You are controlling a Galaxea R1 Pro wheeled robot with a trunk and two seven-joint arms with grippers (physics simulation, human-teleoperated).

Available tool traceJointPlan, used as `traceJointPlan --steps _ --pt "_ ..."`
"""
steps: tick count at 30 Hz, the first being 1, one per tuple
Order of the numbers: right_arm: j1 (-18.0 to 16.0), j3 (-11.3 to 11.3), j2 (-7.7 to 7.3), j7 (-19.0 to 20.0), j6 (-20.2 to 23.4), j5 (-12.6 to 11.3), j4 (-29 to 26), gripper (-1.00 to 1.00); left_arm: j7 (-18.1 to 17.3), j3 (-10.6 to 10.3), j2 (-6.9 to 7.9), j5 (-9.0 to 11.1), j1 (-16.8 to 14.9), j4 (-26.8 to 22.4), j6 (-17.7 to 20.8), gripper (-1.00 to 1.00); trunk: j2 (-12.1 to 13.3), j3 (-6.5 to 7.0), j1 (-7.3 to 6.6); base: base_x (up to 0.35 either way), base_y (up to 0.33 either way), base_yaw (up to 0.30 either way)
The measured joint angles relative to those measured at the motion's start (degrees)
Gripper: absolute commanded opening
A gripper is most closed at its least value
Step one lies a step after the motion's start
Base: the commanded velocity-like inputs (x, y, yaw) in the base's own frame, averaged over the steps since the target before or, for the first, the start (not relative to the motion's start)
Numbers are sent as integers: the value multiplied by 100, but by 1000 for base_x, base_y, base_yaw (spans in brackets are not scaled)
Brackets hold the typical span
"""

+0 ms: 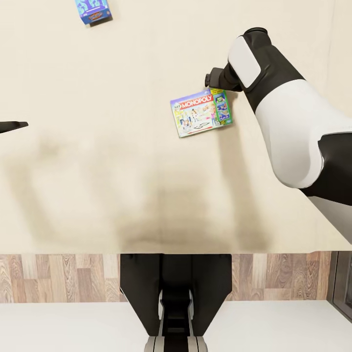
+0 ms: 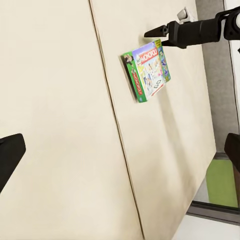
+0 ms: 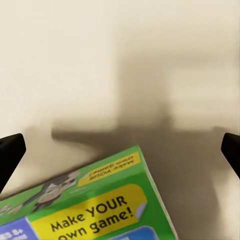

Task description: Put all the toys in the child's room - the three board games (two on the bed and one on the table), the two jigsaw puzzles on the table, and the tennis ball on the table - inside the toy box on the table in the child's room.

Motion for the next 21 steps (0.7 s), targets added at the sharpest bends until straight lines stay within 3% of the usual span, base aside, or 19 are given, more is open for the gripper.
traceJointPlan --steps 21 --pt "0 9 0 17 98 48 -5 100 0 0 -8 7 0 -11 0 100 0 0 1 -33 0 0"
